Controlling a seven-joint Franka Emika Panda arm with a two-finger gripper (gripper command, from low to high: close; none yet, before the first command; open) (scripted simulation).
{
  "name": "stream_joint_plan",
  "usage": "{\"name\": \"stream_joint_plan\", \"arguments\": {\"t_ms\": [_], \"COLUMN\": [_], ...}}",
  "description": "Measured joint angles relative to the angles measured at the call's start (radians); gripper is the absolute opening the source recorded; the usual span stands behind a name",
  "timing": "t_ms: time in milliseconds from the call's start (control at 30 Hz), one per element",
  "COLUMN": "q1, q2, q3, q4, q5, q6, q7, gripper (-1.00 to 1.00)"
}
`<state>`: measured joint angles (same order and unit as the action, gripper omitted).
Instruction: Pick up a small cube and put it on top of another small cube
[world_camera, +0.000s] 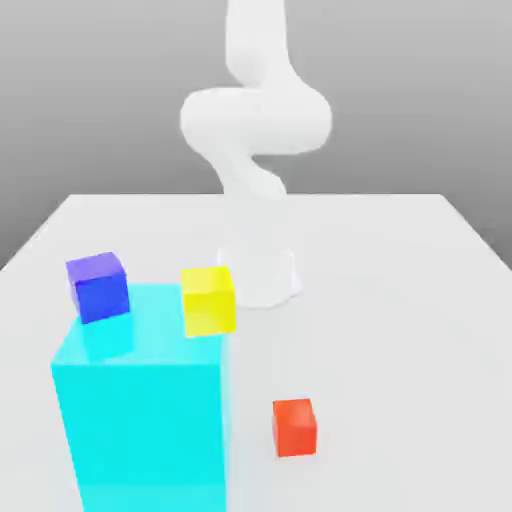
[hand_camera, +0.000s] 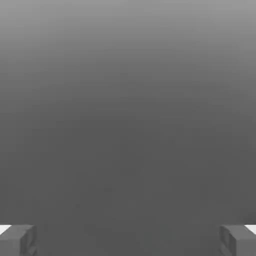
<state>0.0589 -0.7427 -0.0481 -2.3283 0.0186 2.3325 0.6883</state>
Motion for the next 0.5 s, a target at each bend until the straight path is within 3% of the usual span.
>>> {"name": "stream_joint_plan", "arguments": {"t_ms": [500], "q1": [0.325], "q2": [0.351], "q3": [-0.255], "q4": [-0.170], "q5": [0.127], "q6": [0.193], "q7": [-0.683], "gripper": [0.00]}}
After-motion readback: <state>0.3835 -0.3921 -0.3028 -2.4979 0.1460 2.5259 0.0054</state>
